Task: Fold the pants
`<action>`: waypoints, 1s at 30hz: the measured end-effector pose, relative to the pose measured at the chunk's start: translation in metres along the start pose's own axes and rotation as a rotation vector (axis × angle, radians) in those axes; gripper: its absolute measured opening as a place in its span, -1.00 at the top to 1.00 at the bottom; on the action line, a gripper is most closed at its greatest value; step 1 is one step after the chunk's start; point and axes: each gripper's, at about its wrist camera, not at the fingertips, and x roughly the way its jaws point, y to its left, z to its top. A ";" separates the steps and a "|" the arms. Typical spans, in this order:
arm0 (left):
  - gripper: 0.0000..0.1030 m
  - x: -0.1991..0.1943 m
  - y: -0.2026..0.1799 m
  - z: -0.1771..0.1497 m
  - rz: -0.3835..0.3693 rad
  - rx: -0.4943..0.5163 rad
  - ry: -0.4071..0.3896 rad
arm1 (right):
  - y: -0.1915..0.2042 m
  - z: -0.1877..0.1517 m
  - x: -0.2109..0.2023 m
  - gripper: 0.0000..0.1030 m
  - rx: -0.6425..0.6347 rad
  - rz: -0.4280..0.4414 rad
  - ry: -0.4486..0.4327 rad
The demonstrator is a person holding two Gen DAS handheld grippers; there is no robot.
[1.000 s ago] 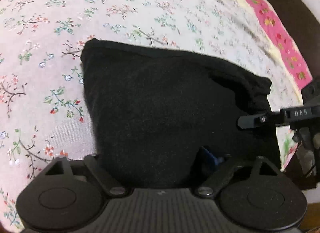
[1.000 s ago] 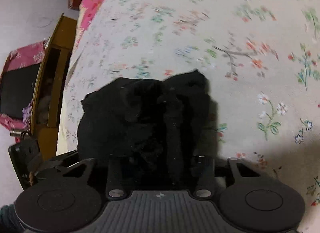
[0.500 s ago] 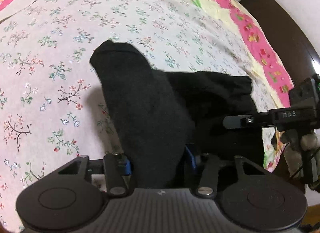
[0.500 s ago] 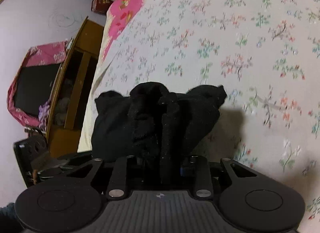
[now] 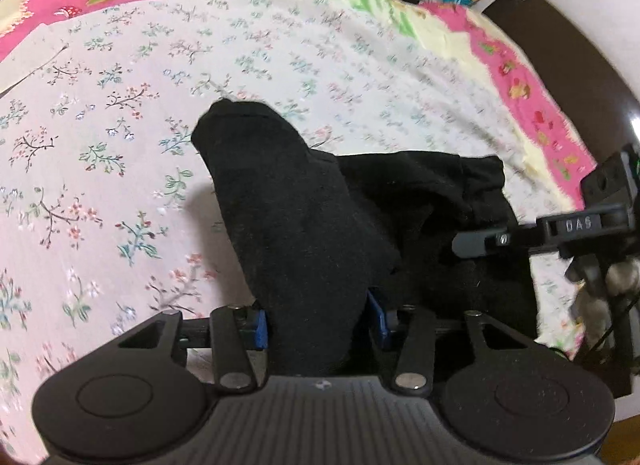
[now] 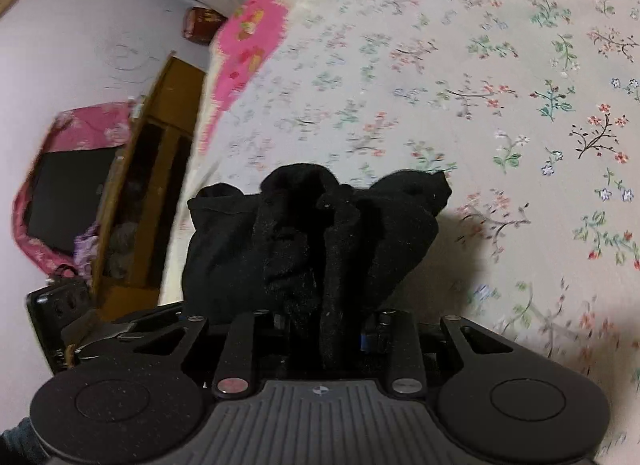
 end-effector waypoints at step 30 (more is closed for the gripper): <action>-0.36 -0.054 -0.077 -0.023 0.303 0.054 -0.131 | 0.042 -0.020 -0.081 0.20 -0.288 -0.188 -0.115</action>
